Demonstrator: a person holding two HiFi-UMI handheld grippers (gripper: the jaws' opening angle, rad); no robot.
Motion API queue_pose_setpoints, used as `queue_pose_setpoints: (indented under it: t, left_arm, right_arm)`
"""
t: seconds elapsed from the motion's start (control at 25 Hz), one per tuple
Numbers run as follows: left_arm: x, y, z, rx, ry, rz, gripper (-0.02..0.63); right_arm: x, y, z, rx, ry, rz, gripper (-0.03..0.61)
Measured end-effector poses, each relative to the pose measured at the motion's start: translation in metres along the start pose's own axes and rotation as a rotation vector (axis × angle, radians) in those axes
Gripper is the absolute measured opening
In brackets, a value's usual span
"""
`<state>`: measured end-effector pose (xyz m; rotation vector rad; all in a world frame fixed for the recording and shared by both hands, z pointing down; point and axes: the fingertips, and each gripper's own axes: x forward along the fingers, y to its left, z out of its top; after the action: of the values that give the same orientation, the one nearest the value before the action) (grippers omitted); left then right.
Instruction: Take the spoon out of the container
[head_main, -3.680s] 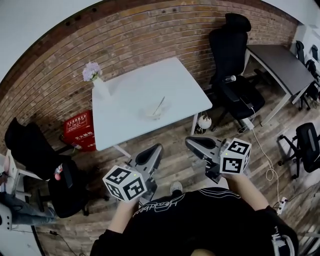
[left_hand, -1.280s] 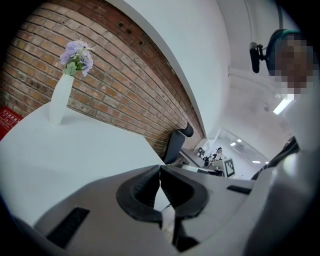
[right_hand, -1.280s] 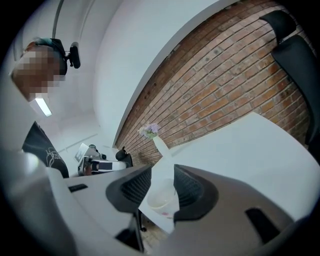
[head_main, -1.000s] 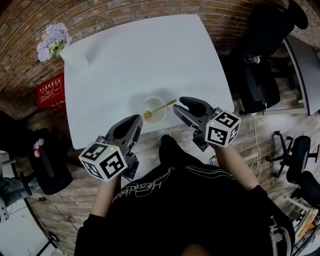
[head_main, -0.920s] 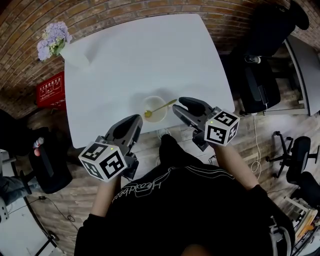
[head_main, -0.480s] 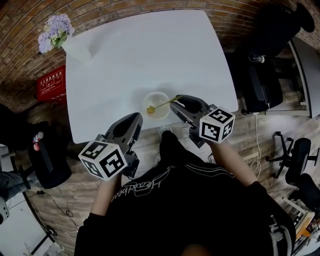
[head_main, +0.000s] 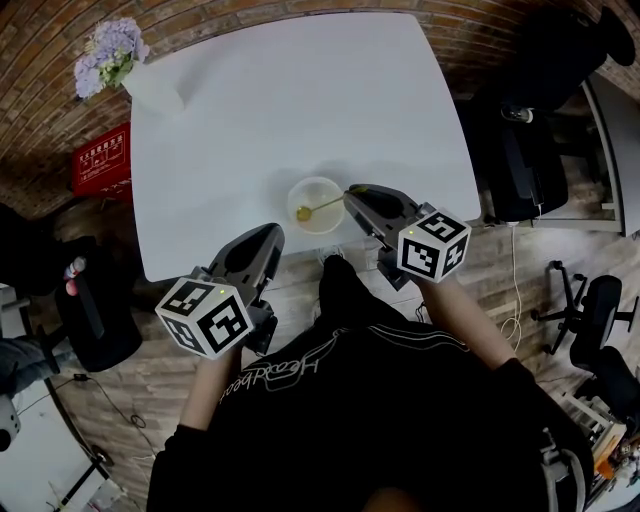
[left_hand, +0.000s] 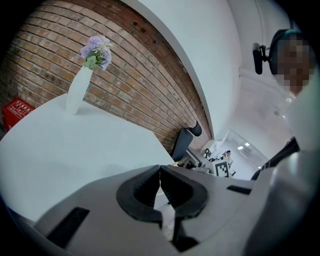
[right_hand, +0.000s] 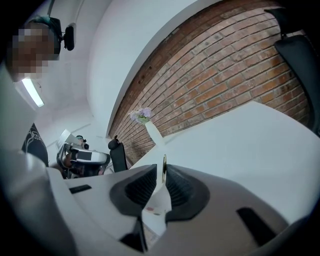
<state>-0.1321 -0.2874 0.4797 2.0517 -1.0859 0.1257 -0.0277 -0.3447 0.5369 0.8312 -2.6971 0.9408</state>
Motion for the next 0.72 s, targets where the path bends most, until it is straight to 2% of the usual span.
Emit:
queue_pose_setpoints:
  t: [0.2,0.72]
  left_arm:
    - [-0.0009,-0.0028,-0.0028,0.002,0.008,-0.006,0.005]
    - [-0.0097,-0.004,-0.0039,0.008,0.002,-0.009,0.005]
  right_arm:
    - [-0.0009,-0.0006,-0.0004,-0.006,0.006,-0.015,0.008]
    - [-0.0025,0.0055,0.0031,-0.039,0.005,-0.027,0.002]
